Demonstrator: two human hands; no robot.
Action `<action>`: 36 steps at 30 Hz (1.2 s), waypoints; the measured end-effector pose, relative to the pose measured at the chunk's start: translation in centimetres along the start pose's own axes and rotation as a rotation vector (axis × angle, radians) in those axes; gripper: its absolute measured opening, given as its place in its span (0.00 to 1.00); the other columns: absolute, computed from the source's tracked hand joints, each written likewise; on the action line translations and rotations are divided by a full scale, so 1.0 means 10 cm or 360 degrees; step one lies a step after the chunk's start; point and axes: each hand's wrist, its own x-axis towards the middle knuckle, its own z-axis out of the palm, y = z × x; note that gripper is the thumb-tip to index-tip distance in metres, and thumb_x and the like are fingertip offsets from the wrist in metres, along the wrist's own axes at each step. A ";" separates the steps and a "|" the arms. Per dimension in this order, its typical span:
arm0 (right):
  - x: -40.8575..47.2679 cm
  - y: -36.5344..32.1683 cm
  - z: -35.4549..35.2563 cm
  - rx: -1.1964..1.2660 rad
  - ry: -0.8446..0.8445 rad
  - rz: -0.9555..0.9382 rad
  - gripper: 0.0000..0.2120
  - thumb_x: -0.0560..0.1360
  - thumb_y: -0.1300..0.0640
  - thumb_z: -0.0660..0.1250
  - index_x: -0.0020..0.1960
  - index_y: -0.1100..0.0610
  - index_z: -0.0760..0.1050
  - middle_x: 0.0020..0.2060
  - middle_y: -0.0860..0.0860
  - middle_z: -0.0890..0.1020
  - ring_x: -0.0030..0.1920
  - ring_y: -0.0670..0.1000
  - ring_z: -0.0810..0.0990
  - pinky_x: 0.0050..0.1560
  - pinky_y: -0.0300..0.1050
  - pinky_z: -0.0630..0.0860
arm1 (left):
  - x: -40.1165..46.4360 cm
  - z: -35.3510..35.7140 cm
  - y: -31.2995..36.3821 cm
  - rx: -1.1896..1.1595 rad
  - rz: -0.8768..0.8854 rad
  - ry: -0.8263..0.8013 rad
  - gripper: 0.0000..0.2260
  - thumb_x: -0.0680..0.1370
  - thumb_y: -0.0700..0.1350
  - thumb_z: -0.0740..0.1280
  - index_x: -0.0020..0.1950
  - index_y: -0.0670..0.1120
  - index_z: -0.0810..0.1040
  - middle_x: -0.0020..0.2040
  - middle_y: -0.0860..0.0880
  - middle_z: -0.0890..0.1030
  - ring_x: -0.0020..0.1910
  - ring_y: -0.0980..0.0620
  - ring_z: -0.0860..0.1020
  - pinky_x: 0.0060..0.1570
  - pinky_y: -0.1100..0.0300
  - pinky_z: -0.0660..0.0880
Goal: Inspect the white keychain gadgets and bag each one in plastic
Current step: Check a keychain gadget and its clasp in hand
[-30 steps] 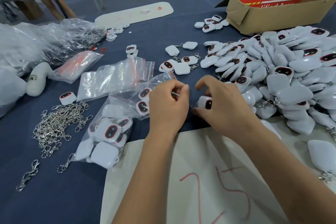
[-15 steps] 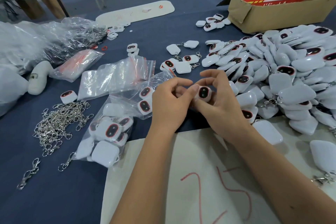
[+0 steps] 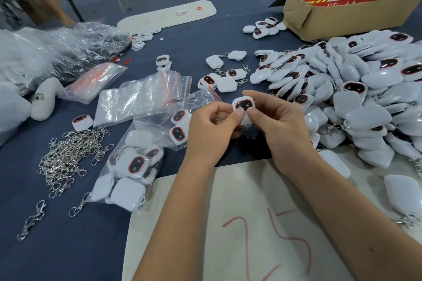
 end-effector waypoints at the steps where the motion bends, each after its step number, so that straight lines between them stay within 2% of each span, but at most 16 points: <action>1: 0.00 0.00 0.00 -0.0023 -0.0027 0.0005 0.14 0.80 0.68 0.68 0.62 0.55 0.83 0.50 0.49 0.89 0.50 0.45 0.85 0.51 0.36 0.79 | 0.01 -0.01 0.00 -0.0022 -0.0008 0.0015 0.04 0.79 0.40 0.74 0.50 0.40 0.83 0.44 0.39 0.85 0.40 0.50 0.85 0.41 0.56 0.84; 5: 0.01 0.00 -0.01 -0.0043 -0.0079 0.0011 0.14 0.80 0.69 0.68 0.63 0.58 0.83 0.52 0.52 0.88 0.50 0.45 0.85 0.52 0.35 0.78 | 0.02 -0.03 -0.01 -0.0118 -0.0040 0.0008 0.01 0.79 0.38 0.73 0.50 0.42 0.85 0.41 0.44 0.87 0.41 0.53 0.86 0.41 0.60 0.82; 12: 0.00 0.00 -0.01 -0.0071 -0.0147 0.0007 0.14 0.80 0.69 0.68 0.63 0.58 0.83 0.53 0.59 0.87 0.50 0.49 0.83 0.53 0.40 0.81 | 0.03 -0.06 0.00 -0.0148 -0.0049 0.0026 0.03 0.78 0.36 0.73 0.51 0.39 0.85 0.40 0.43 0.87 0.39 0.51 0.86 0.39 0.61 0.81; 15: -0.01 0.00 -0.01 -0.0107 -0.0165 -0.0011 0.15 0.80 0.70 0.68 0.62 0.58 0.83 0.53 0.59 0.87 0.50 0.49 0.84 0.55 0.42 0.81 | 0.04 -0.06 0.00 -0.0126 -0.0056 0.0054 0.02 0.78 0.35 0.73 0.50 0.39 0.84 0.39 0.42 0.87 0.38 0.50 0.85 0.39 0.60 0.82; 19: -0.01 0.00 0.00 -0.0151 -0.0171 -0.0030 0.15 0.80 0.70 0.68 0.62 0.58 0.83 0.52 0.58 0.87 0.48 0.48 0.83 0.52 0.41 0.79 | 0.04 -0.06 0.00 -0.0068 -0.0050 0.0083 0.02 0.78 0.36 0.74 0.49 0.40 0.85 0.41 0.40 0.87 0.40 0.47 0.85 0.42 0.57 0.83; 22: -0.02 -0.01 -0.01 -0.0109 -0.0158 0.0003 0.13 0.80 0.68 0.68 0.61 0.57 0.83 0.51 0.58 0.87 0.47 0.47 0.82 0.48 0.39 0.78 | 0.03 -0.06 0.01 -0.0091 -0.0052 0.0050 0.02 0.78 0.38 0.74 0.50 0.41 0.85 0.42 0.41 0.87 0.42 0.46 0.86 0.42 0.58 0.83; 25: -0.02 -0.02 -0.01 -0.0069 -0.0121 0.0031 0.09 0.82 0.64 0.68 0.58 0.55 0.84 0.48 0.54 0.88 0.44 0.46 0.82 0.44 0.39 0.77 | 0.01 -0.04 0.02 -0.0129 -0.0047 -0.0004 0.03 0.79 0.39 0.74 0.51 0.41 0.85 0.43 0.40 0.87 0.44 0.44 0.87 0.42 0.59 0.83; 27: -0.02 -0.02 -0.01 -0.0090 -0.0088 0.0018 0.08 0.82 0.62 0.69 0.56 0.54 0.84 0.46 0.51 0.88 0.43 0.46 0.82 0.43 0.39 0.77 | 0.00 -0.04 0.03 -0.0114 -0.0029 -0.0029 0.03 0.79 0.39 0.73 0.51 0.41 0.85 0.43 0.40 0.87 0.43 0.46 0.86 0.41 0.60 0.82; 30: -0.01 -0.01 0.00 -0.0117 -0.0046 -0.0006 0.08 0.80 0.64 0.70 0.54 0.53 0.85 0.45 0.50 0.89 0.44 0.45 0.84 0.46 0.39 0.78 | 0.00 -0.04 0.03 -0.0083 -0.0025 -0.0030 0.02 0.78 0.38 0.73 0.49 0.42 0.85 0.43 0.41 0.87 0.44 0.47 0.86 0.41 0.60 0.82; 32: -0.01 -0.01 0.00 -0.0118 -0.0032 -0.0020 0.09 0.79 0.65 0.71 0.52 0.53 0.85 0.45 0.50 0.89 0.44 0.46 0.85 0.47 0.38 0.79 | 0.00 -0.04 0.02 -0.0060 -0.0022 -0.0035 0.02 0.78 0.37 0.74 0.49 0.43 0.85 0.43 0.41 0.87 0.46 0.43 0.86 0.43 0.57 0.84; 36: -0.01 -0.03 0.00 -0.0104 -0.0017 -0.0036 0.10 0.78 0.68 0.71 0.49 0.54 0.85 0.43 0.51 0.89 0.43 0.47 0.86 0.45 0.37 0.80 | 0.00 -0.04 0.02 0.0009 0.0016 -0.0062 0.02 0.77 0.37 0.74 0.49 0.43 0.86 0.43 0.40 0.86 0.48 0.39 0.85 0.44 0.56 0.84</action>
